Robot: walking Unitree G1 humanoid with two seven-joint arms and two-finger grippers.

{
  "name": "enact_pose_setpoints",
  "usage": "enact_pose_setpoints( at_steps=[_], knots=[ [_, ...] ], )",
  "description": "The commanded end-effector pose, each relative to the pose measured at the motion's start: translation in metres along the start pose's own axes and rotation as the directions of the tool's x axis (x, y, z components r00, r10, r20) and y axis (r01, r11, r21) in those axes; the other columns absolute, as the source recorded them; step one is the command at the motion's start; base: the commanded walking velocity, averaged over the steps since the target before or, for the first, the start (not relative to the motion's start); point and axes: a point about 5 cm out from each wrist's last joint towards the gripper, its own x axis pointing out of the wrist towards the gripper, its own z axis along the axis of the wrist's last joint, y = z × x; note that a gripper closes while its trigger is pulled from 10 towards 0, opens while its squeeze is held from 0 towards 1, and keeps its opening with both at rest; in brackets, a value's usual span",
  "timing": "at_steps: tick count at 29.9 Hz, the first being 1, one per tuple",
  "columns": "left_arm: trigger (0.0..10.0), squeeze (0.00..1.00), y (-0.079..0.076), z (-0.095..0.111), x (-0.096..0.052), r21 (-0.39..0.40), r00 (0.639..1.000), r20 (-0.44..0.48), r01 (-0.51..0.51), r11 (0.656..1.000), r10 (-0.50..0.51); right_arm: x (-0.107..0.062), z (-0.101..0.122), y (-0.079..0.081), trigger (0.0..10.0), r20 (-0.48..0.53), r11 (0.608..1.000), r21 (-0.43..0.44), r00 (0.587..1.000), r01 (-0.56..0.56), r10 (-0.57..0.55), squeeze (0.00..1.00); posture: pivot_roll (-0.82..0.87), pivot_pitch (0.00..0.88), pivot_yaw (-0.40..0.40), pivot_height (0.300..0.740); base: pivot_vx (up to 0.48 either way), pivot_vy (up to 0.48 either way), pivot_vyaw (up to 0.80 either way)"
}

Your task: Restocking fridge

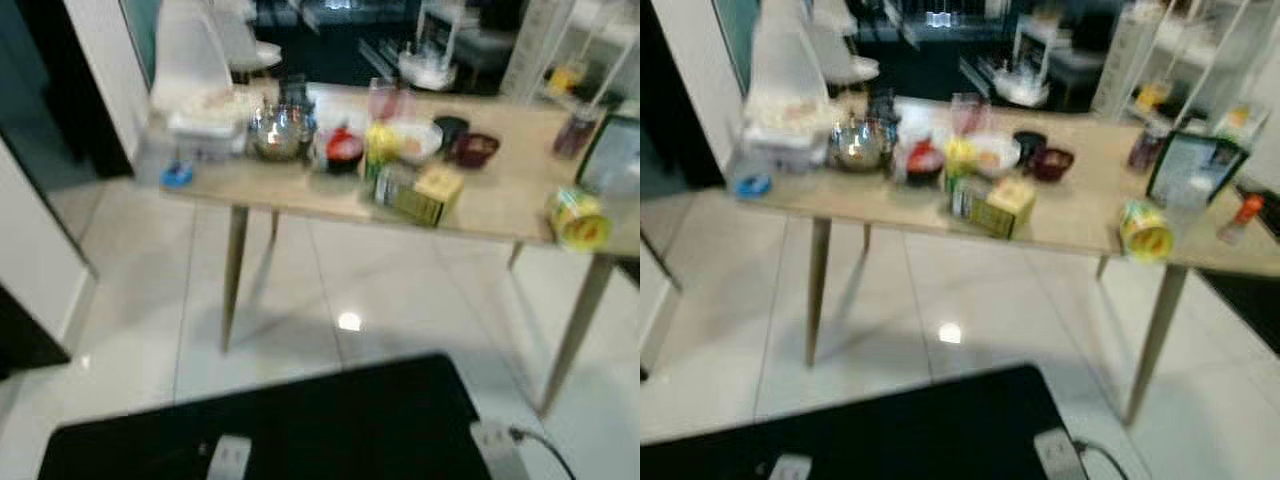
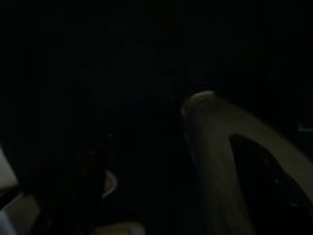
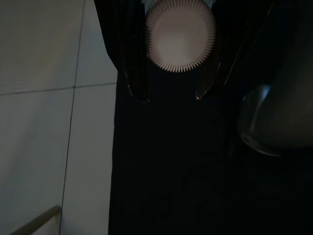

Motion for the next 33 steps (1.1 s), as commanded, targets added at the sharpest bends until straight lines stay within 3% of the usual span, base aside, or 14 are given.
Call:
enact_pose_setpoints(
  at_steps=[1, 6, 33],
  knots=[
    [10.0, 0.00, -0.0002, -0.0050, -0.0005, 0.016, 1.000, -0.023, 0.004, 1.000, -0.004, 0.0002, 0.0024, -0.0018, 10.0, 0.000, 1.000, 0.003, 1.000, 0.001, -0.001, 0.00, -0.02, 0.000, -0.045, 0.740, 0.000, 0.000, 0.00],
    [10.0, 0.00, -0.0008, -0.0052, -0.0005, 0.011, 1.000, -0.023, 0.004, 1.000, -0.004, 0.0003, 0.0022, -0.0005, 10.0, -0.010, 1.000, 0.021, 1.000, -0.016, 0.016, 0.00, -0.02, 0.000, -0.047, 0.740, 0.000, 0.000, 0.00],
    [10.0, 0.00, -0.0009, -0.0024, -0.0001, 0.025, 1.000, -0.022, 0.015, 1.000, -0.015, 0.0002, -0.0007, -0.0003, 10.0, -0.029, 1.000, 0.015, 1.000, -0.008, 0.009, 0.00, -0.02, 0.000, -0.035, 0.740, 0.000, 0.000, -0.77]
  ],
)
